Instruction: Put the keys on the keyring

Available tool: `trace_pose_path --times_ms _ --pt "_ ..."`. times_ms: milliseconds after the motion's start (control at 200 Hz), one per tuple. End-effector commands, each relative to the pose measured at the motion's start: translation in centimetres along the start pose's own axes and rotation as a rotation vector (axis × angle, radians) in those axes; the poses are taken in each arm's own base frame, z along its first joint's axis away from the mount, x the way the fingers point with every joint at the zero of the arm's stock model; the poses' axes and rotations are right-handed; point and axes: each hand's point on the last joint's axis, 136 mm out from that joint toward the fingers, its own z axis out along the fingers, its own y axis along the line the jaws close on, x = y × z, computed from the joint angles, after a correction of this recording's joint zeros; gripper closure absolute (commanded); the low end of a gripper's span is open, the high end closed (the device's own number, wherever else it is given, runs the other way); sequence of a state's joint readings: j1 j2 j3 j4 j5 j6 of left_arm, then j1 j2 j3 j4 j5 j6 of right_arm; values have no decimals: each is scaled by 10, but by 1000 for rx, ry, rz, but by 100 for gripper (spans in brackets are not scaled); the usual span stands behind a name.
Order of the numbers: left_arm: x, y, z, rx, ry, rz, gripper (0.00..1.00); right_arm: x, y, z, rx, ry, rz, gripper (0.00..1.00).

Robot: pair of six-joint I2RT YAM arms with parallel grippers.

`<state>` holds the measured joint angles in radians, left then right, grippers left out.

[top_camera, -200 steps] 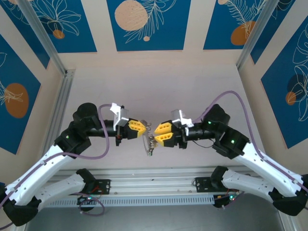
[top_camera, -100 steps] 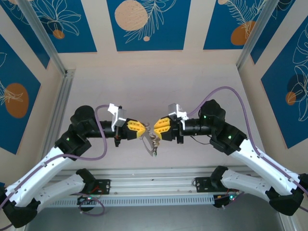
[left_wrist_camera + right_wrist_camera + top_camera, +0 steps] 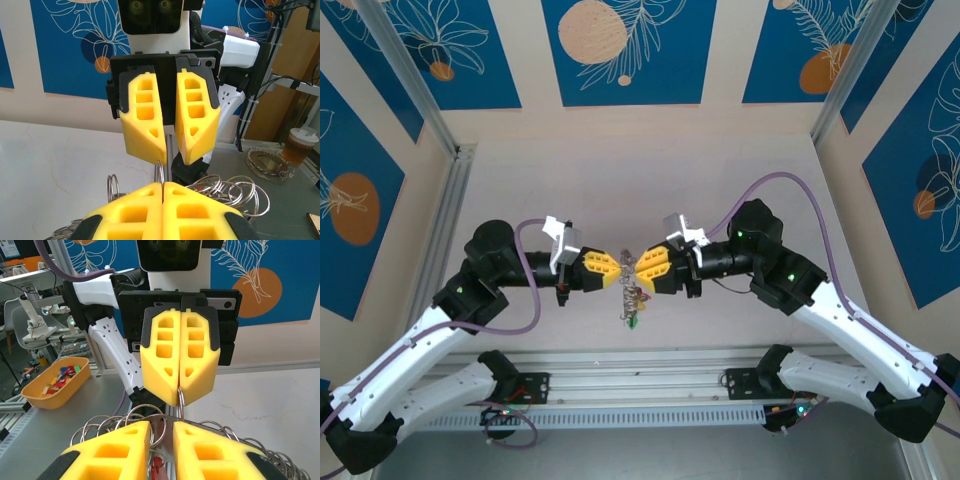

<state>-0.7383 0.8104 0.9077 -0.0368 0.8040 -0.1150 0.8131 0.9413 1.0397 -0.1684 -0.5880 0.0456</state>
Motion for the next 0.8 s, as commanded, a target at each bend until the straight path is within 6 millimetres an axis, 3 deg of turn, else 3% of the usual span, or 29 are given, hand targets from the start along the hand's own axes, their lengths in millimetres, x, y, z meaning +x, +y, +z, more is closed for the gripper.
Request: trace_pose_path --times_ms 0,795 --pt "-16 -14 -3 48 -47 52 100 -6 2 2 -23 -15 3 80" --pt "-14 -12 0 48 -43 47 100 -4 -8 7 15 -24 6 79"
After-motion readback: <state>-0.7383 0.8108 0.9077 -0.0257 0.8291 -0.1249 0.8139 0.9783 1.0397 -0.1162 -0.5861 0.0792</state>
